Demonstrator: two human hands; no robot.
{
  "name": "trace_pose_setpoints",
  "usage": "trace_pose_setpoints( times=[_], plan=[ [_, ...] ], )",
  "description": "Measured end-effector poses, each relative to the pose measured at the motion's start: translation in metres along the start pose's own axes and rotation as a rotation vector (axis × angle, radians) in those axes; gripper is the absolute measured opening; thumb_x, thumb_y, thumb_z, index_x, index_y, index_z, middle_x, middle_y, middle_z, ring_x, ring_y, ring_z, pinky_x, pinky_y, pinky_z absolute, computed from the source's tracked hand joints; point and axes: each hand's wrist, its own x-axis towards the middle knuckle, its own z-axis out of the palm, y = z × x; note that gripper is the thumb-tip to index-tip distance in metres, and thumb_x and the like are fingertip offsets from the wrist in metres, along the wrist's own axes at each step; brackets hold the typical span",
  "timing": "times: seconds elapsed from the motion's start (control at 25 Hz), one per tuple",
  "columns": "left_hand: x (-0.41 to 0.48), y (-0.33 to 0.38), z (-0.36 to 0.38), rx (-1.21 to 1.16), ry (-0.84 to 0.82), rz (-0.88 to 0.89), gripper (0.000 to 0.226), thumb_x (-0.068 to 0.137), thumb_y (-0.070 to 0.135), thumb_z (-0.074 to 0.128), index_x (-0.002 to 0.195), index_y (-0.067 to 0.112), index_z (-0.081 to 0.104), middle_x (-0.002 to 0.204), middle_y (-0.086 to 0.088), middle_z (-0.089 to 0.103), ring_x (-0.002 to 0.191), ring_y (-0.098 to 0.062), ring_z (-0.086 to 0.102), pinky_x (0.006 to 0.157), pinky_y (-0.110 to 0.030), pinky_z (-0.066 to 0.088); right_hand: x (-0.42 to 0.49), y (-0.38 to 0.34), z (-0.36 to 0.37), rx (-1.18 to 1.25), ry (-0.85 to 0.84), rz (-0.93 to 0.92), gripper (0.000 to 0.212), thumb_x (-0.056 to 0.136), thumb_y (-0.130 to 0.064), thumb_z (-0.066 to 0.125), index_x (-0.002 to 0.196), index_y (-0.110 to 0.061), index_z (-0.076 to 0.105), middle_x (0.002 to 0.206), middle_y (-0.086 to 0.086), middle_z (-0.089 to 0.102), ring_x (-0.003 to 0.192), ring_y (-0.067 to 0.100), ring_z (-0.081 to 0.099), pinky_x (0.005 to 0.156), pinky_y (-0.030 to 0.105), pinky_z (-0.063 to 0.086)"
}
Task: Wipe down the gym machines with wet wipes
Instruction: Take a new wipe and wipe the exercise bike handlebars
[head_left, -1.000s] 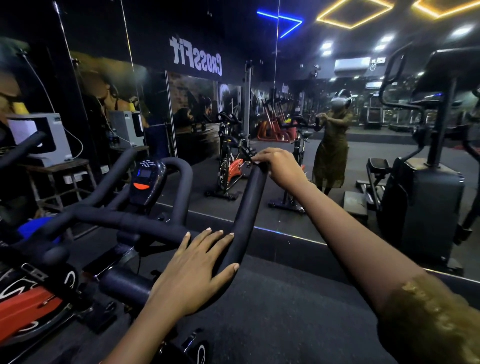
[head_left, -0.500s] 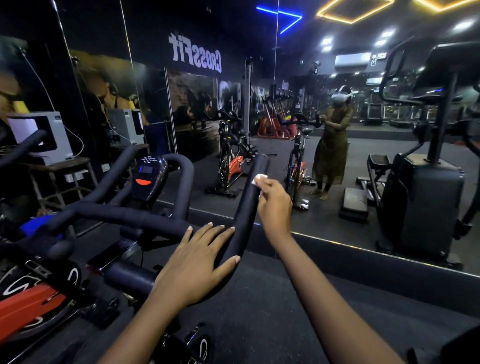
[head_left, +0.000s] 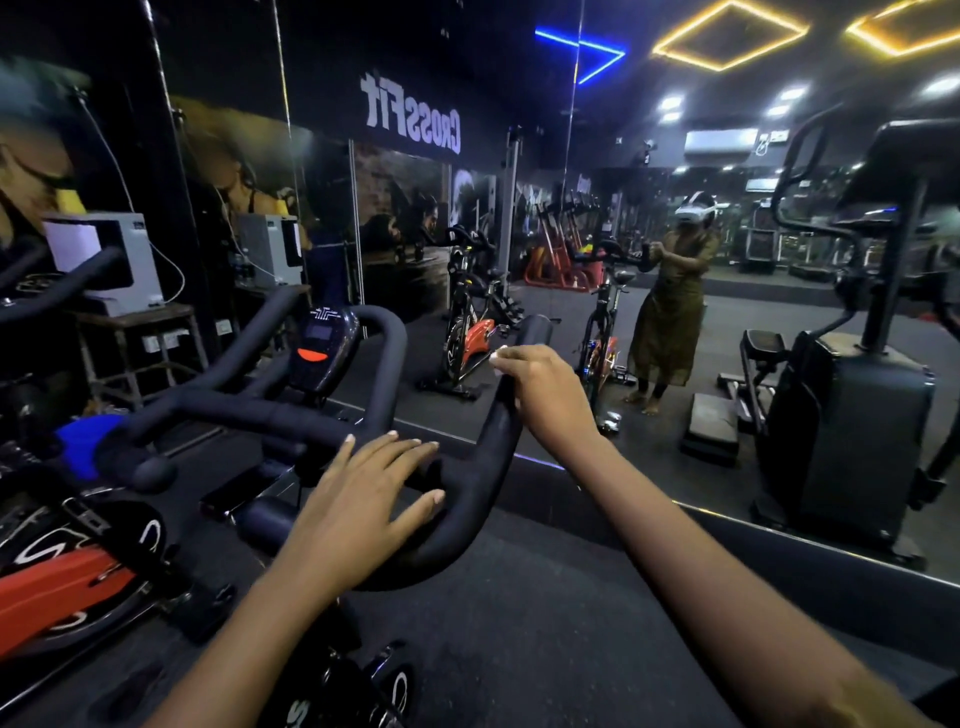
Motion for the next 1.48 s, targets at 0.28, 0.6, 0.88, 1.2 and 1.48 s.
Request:
trace_pose_setpoints(
  times=[0.28,0.6,0.88,1.2,1.48],
  plan=[
    [-0.034,-0.05,-0.012,0.088,-0.036,-0.117,0.1,0.074,0.081,-0.013,0.138,0.033,0.047,0.142,0.011,0.048,0.138,-0.012,0.034,0.114,-0.031,0.006,-0.035,-0.041,0.014,-0.125,-0.3,-0.083,0.026,0.09,-0.012,0.05,0.108,-0.017,0.067,0.11,-0.002,0.063,0.105,0.02,0.048,0.08,0.035,0.048],
    [-0.036,-0.051,-0.005,0.168,0.022,-0.104,0.068,0.094,0.063,0.014,0.113,0.027,0.069,0.111,0.01,0.07,0.112,-0.018,0.062,0.102,-0.033,0.023,0.069,-0.138,0.072,0.276,-0.285,-0.543,0.033,0.068,-0.002,0.048,0.089,0.001,0.073,0.094,0.015,0.071,0.089,0.032,0.066,0.079,0.041,0.053],
    [-0.037,-0.052,-0.003,0.193,0.062,-0.073,0.053,0.088,0.056,0.033,0.105,0.026,0.073,0.106,0.01,0.071,0.107,-0.016,0.064,0.101,-0.035,0.026,0.041,-0.103,0.076,0.154,-0.333,-0.795,0.039,0.085,-0.017,0.04,0.099,-0.001,0.072,0.101,0.012,0.07,0.092,0.029,0.066,0.079,0.033,0.053],
    [-0.037,-0.053,-0.002,0.143,0.063,-0.044,0.051,0.088,0.051,0.034,0.111,0.026,0.071,0.112,0.007,0.07,0.112,-0.02,0.062,0.102,-0.037,0.025,-0.008,-0.046,0.015,0.152,-0.477,-0.755,0.037,0.095,-0.014,0.036,0.11,-0.002,0.067,0.114,0.01,0.066,0.106,0.023,0.06,0.095,0.027,0.042],
    [-0.037,-0.051,-0.006,0.095,0.05,-0.045,0.05,0.087,0.05,0.034,0.113,0.026,0.07,0.111,0.006,0.07,0.109,-0.021,0.063,0.101,-0.039,0.027,0.012,-0.062,0.022,0.246,-0.229,-0.474,0.034,0.081,-0.004,0.044,0.1,-0.007,0.072,0.101,0.008,0.071,0.091,0.021,0.066,0.081,0.03,0.049]
  ],
)
